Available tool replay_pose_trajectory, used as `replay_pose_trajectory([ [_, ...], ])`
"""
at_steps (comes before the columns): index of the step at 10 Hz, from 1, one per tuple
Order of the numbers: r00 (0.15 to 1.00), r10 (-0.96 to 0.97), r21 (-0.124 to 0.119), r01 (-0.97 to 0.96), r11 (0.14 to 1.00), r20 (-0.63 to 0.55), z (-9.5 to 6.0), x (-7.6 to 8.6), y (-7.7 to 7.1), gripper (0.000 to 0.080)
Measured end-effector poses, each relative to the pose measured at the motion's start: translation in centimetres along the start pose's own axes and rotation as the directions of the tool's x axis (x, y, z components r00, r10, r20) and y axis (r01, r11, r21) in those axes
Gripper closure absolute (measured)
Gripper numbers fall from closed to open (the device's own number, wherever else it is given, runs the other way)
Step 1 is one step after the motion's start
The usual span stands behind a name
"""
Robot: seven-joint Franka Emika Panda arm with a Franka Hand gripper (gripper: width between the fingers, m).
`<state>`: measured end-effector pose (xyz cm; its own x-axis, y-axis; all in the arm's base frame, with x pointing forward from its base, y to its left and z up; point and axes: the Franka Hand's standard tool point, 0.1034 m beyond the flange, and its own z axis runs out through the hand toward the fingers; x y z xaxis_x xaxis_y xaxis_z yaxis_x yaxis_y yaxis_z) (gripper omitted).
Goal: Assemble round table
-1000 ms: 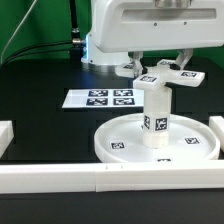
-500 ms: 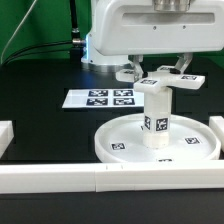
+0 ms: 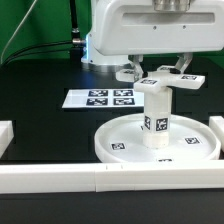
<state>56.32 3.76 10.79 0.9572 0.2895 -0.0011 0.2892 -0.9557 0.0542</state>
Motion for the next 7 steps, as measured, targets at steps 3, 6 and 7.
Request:
replay_pose_trajectory([
  [3, 0.999, 0.053, 0.003, -0.053, 0.999, -0.001, 0.03, -0.08, 0.21, 0.0353],
  [6, 0.955, 0.295, 0.021, -0.294, 0.956, -0.020, 0.06, -0.07, -0.03, 0.0353],
  [7, 0.921, 0.390, 0.028, -0.389, 0.921, -0.019, 0.05, -0.02, -0.23, 0.0353],
])
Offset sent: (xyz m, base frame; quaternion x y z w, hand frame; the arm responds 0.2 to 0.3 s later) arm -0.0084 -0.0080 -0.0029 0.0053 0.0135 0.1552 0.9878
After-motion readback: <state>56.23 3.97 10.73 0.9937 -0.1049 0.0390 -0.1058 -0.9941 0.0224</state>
